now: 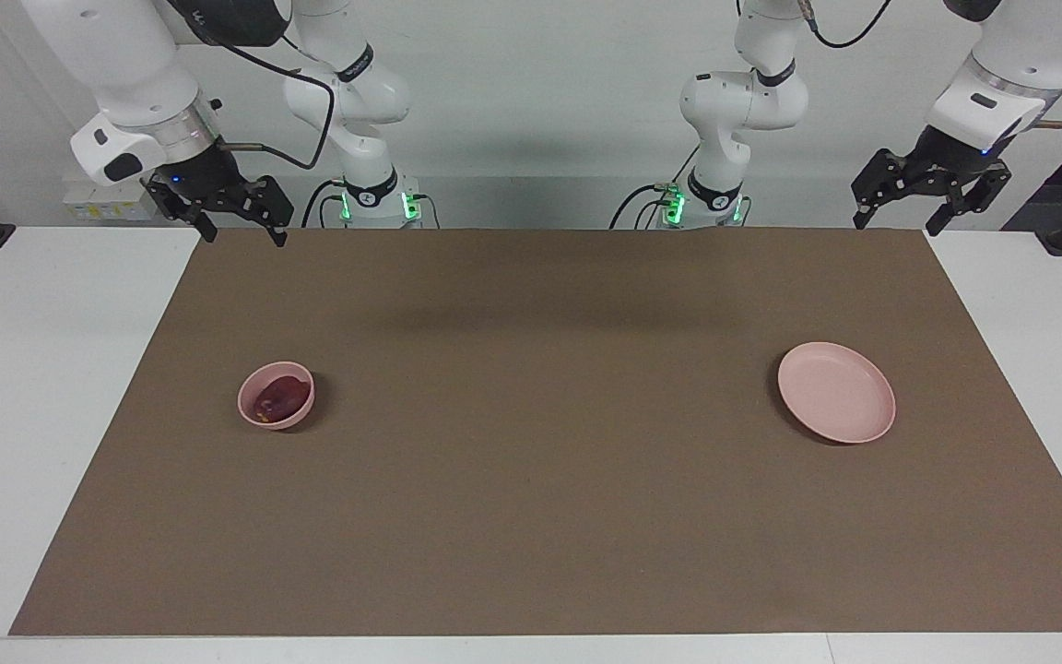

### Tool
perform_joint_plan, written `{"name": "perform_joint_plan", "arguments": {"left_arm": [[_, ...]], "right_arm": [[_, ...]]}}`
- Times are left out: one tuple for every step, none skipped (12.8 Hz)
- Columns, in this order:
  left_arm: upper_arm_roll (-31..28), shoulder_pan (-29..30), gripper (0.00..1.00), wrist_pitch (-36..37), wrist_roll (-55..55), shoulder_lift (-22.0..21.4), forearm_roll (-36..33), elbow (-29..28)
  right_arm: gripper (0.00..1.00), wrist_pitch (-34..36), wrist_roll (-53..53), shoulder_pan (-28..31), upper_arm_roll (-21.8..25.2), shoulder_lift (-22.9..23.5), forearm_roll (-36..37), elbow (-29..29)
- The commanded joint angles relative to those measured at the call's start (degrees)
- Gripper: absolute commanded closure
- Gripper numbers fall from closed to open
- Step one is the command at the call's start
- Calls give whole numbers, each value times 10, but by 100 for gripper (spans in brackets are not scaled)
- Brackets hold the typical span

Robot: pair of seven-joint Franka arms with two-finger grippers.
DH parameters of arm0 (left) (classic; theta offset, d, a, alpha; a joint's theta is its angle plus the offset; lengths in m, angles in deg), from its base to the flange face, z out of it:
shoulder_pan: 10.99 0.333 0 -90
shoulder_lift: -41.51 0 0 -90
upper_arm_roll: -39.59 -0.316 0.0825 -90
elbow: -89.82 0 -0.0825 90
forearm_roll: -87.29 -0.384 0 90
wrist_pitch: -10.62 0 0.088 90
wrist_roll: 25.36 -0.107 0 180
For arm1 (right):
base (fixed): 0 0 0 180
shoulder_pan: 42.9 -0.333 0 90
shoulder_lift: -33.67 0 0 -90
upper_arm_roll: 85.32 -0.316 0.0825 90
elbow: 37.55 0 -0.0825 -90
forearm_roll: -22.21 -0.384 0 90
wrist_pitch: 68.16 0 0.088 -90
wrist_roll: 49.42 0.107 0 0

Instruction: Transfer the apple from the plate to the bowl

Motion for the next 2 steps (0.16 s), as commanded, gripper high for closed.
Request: {"name": "perform_joint_plan", "arguments": {"left_arm": [[5,8,0,9,5,-5,-9,2],[5,8,0,9,5,-5,-9,2]], "right_arm": [[0,24,-8,2,-7,2,-2,-11],[0,26,-7,1,-9,2,-2,-16]]}}
